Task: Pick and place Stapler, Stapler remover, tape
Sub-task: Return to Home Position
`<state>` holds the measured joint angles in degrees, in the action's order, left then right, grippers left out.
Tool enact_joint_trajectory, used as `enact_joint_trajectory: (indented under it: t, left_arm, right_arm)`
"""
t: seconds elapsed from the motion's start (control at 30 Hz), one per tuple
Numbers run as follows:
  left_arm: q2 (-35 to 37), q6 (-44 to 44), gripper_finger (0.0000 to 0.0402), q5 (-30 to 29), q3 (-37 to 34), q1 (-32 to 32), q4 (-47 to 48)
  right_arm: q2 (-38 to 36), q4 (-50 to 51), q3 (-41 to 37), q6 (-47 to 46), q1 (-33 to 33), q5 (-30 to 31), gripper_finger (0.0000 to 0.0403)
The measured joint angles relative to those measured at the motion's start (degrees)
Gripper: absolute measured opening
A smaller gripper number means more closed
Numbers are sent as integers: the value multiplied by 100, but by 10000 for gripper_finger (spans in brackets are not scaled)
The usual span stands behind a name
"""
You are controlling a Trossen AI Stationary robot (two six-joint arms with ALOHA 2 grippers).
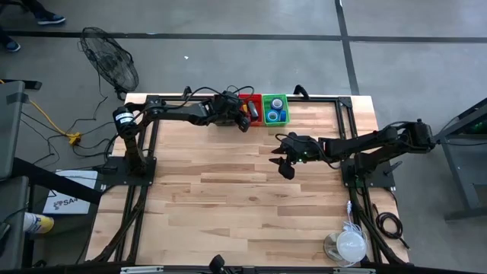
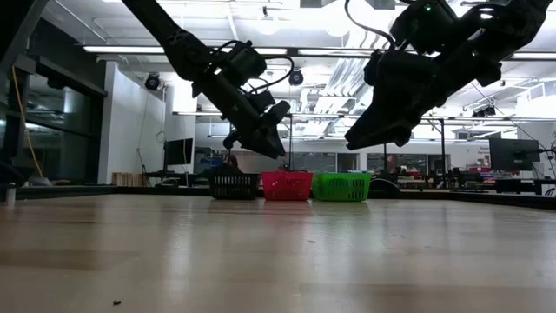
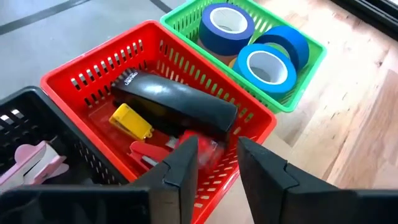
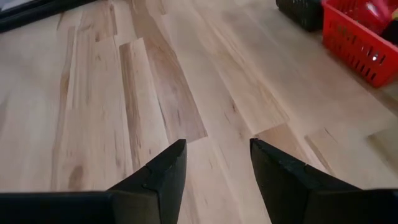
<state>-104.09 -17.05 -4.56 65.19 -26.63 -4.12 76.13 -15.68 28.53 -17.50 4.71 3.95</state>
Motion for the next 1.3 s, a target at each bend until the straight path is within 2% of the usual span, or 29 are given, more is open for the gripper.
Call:
enact_joint_trajectory:
  t: [0.23,0.43,0.53,0.67,0.8,0.97,1.03,1.13,1.3]
  left_arm:
    - [0,100,137,118,0,2,2]
    - [233,343,142,873,-2,-2,453]
    - [545,618,142,944,-7,73,871]
    - [1139,874,143,596,-396,401,986]
    - [2043,900,143,71,-1276,849,700]
    - [3508,779,143,-64,-2938,1468,-593]
    - [4093,753,143,-52,-3561,1769,-1061]
    - [4939,723,143,-298,-4419,2259,-1665]
    - [6312,628,143,-1243,-5541,3247,-2173]
  right_arm:
    - [1,-4,0,-48,0,0,172]
    - [0,-42,0,-90,11,-37,172]
    - [-18,9,0,-176,15,-448,172]
    - [-186,-30,-75,-48,-4,-933,172]
    - [-659,-750,-643,-46,-71,-826,172]
    - [-1442,-3206,-2003,-7,-193,-978,172]
    - [-1745,-3875,-2426,-41,-191,-831,172]
    - [-2191,-4156,-2808,-35,-184,-422,172]
    - [-2875,-3608,-2755,228,-182,-352,172]
